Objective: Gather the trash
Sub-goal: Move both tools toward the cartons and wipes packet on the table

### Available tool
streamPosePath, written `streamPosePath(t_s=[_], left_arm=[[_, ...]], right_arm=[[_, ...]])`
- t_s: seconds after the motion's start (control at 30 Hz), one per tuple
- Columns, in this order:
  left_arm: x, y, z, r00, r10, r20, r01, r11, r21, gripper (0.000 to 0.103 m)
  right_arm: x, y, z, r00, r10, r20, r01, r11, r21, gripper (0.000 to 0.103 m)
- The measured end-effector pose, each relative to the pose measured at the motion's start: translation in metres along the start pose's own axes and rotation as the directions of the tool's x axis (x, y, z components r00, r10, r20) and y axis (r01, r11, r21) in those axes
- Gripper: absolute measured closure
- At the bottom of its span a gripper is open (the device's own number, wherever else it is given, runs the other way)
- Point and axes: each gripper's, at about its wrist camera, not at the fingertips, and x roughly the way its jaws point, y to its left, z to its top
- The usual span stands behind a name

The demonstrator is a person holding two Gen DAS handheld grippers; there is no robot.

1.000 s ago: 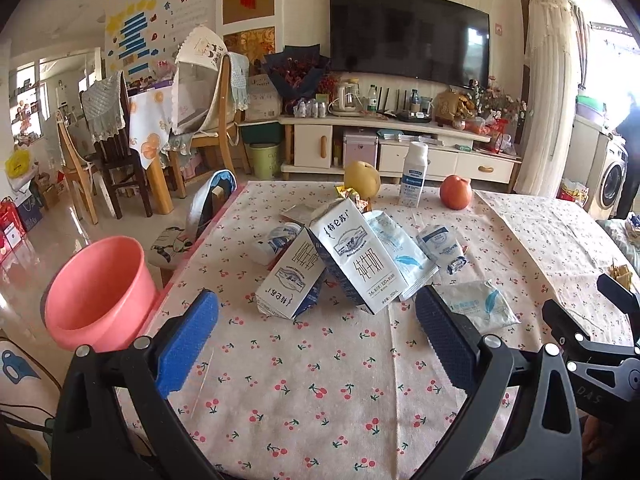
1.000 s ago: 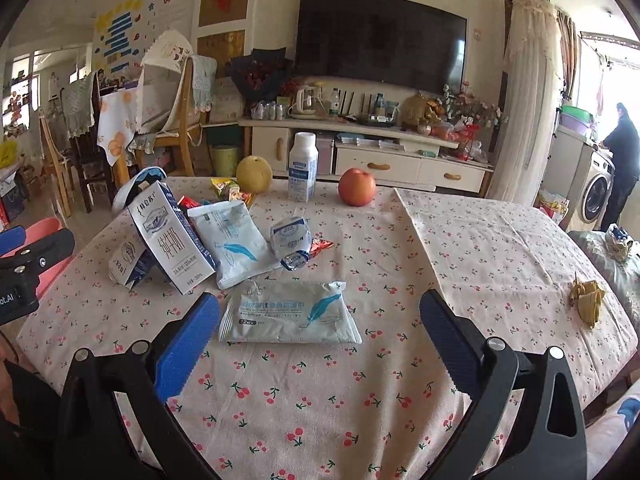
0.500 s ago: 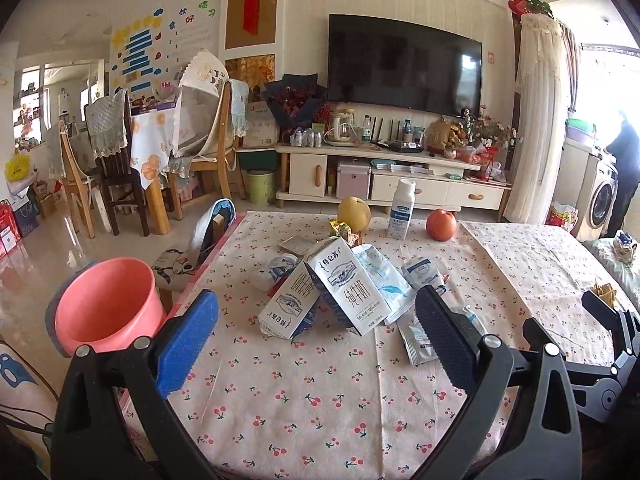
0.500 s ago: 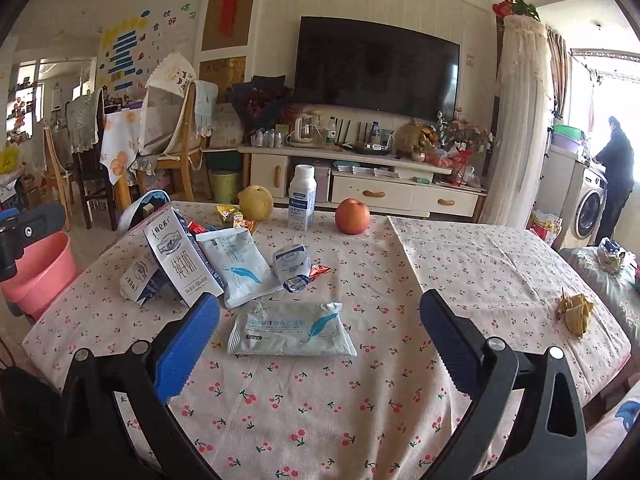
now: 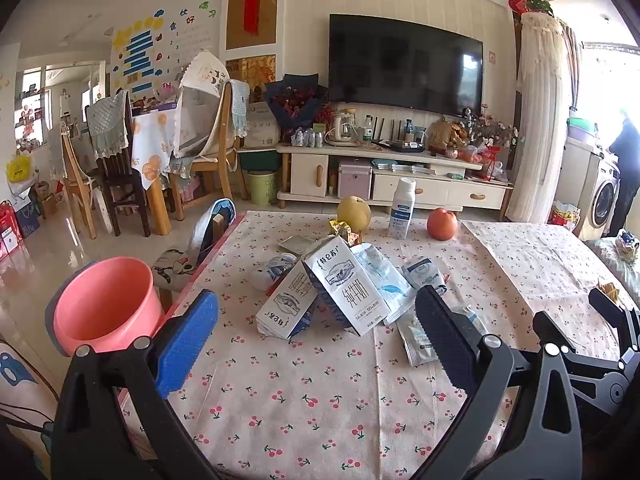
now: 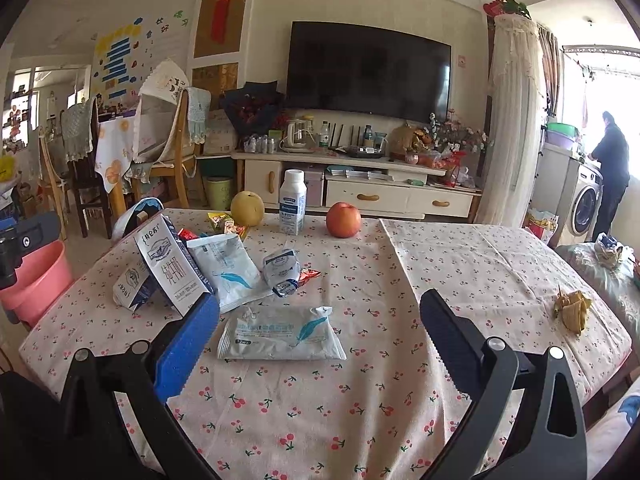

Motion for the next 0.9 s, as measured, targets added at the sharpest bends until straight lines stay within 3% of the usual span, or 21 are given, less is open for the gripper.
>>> streamPosePath(t_s=[0.53, 0.7, 0.9], left_arm=[[0.016, -0.005, -0.009, 0.999, 0.019, -0.036, -0.02, 0.999, -0.027, 0.004], [0.026, 0.001, -0.012, 0.998, 0.012, -0.065, -0.017, 0.997, -0.072, 0.004], [0.053, 0.012, -0.024, 0.99, -0.002, -0.141, -0.018, 0.989, -0.146, 0.004]], right_arm=[[0.013, -0.013, -0.005, 0.999, 0.013, -0.035, -0.012, 1.0, 0.017, 0.004], [0.025, -0.018, -0.012, 0.994, 0.074, -0.081, -0.071, 0.997, 0.037, 0.004], [0.049, -0.036, -0.024, 0.97, 0.161, -0.18, -0.135, 0.979, 0.152, 0.004]])
